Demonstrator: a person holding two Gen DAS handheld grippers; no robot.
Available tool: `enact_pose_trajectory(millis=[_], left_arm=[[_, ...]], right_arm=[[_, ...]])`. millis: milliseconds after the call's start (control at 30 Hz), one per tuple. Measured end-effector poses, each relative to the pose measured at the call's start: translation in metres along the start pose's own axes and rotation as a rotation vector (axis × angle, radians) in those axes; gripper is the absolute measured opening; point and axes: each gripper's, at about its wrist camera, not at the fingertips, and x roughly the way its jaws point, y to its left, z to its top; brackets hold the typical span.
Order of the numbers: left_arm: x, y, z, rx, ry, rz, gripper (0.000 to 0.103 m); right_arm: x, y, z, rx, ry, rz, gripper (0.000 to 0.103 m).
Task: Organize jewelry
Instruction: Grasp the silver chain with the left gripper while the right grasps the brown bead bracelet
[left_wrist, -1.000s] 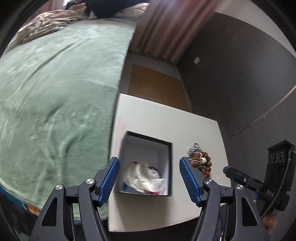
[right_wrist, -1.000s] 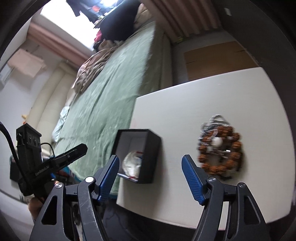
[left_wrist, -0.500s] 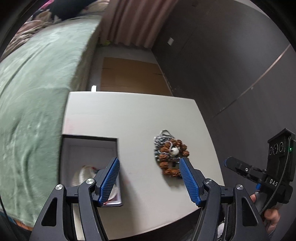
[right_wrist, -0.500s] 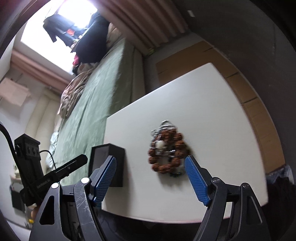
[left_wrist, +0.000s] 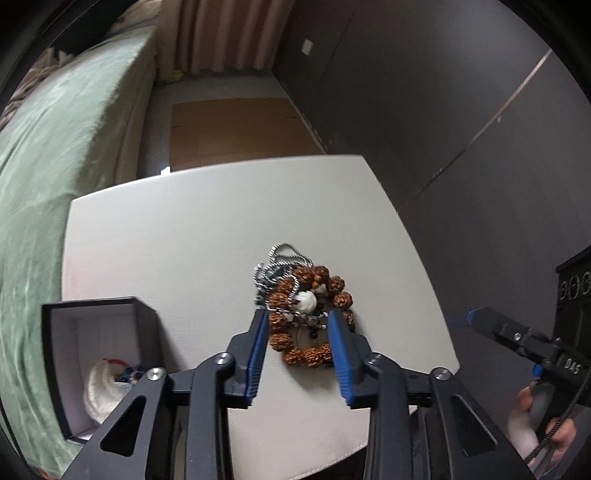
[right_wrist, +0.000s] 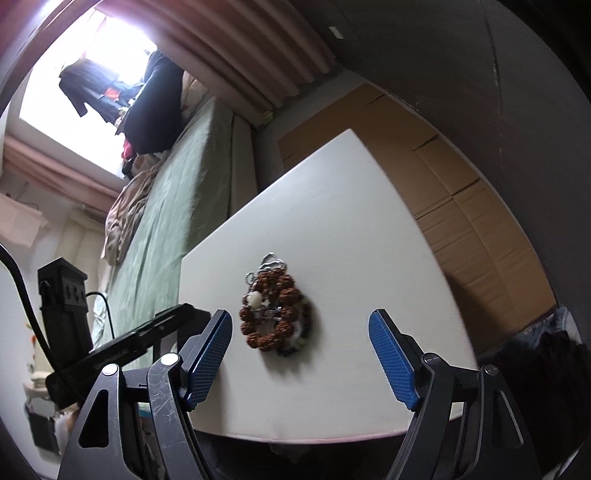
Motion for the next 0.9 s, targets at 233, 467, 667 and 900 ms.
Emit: enact_pose_trajectory(millis=[233, 467, 667, 900], left_arm=[[0.036, -0.015, 0.001, -0.026, 0.101, -0.001, 0.030], [0.066, -0.015, 0.002, -0.090, 0.169, 0.049, 0.030], [0.078, -0.010, 0.005, -0.146, 0.165, 0.116, 0.030], [0.086, -0.011, 0.009, -0.194, 0.130, 0.168, 0.030]], right_arm=[[-0.001, -0.027, 0.002, 0.050, -0.003, 0.000, 0.077], [-0.007, -0.050, 0.000, 0.086, -0.013, -0.002, 0.077], [-0.011, -0.067, -0.001, 0.114, -0.020, 0.000, 0.077], [-0.012, -0.074, -0.004, 0.124, -0.015, 0.000, 0.077]])
